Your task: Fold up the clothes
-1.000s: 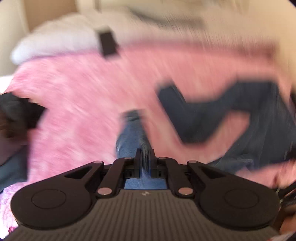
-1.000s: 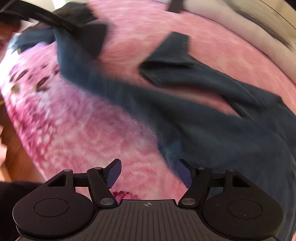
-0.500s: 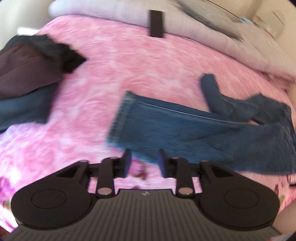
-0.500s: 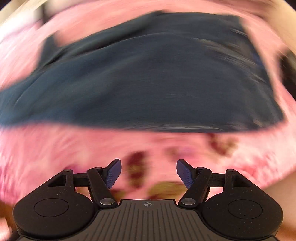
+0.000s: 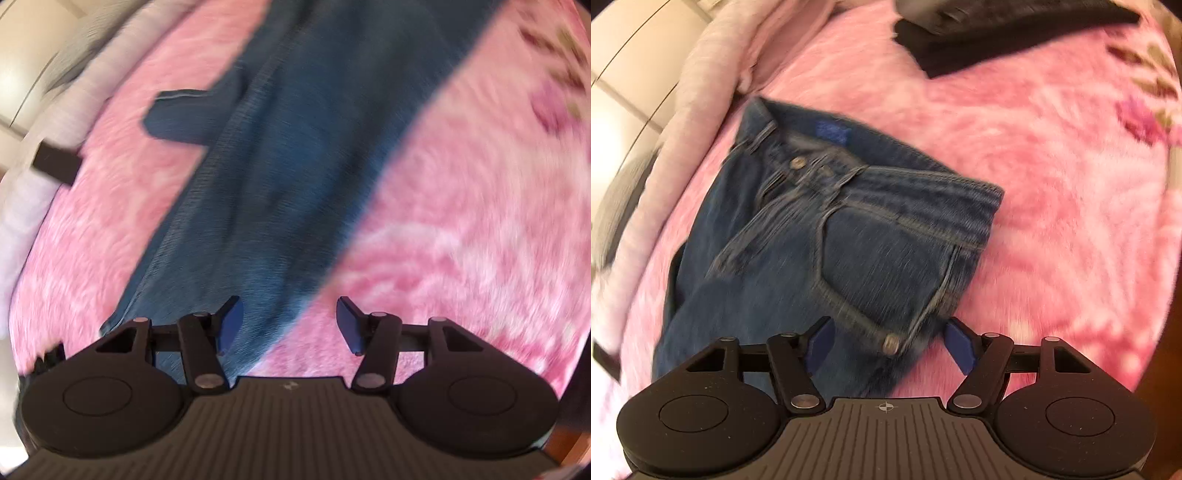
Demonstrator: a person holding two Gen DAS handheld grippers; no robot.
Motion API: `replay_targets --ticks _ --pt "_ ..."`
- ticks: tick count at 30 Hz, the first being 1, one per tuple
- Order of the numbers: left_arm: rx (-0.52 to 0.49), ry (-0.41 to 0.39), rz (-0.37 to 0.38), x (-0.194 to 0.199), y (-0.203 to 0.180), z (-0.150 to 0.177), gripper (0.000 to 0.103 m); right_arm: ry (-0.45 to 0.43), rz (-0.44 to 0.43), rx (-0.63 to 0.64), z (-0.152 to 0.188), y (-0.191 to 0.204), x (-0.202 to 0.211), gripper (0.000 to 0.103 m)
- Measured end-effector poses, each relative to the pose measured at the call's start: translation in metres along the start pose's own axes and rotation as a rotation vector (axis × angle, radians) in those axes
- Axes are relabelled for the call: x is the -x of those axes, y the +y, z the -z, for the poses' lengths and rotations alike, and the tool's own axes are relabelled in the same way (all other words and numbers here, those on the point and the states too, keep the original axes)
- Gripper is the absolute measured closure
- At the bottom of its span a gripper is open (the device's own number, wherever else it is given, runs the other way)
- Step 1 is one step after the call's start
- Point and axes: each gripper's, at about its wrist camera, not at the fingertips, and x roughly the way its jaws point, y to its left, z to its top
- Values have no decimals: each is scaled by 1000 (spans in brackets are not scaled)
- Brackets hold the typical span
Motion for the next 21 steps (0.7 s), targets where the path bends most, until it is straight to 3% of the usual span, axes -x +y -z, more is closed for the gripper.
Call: replay_targets --ticks 5,10,12,14,16,17,21 --pt "-177 -19 -47 -3 -15 9 51 -14 -17 -88 -3 -7 8 34" --pt "-343 -26 -157 -14 -24 20 52 -39 -25 -121 5 -7 8 34" --pt "-368 -28 -162 -19 -24 19 61 -48 -32 -145 3 -7 4 34" --pt "-391 -23 -140 -21 -23 18 83 -55 -21 -170 1 -7 1 44" --pt "-368 -26 -145 -17 -20 18 91 -58 7 -228 0 -13 2 83" --pt "-354 -26 -147 -15 -18 18 97 -48 6 -234 -1 -17 3 86" --pt "-332 -26 -135 8 -16 7 98 -19 12 -125 -12 -12 19 97"
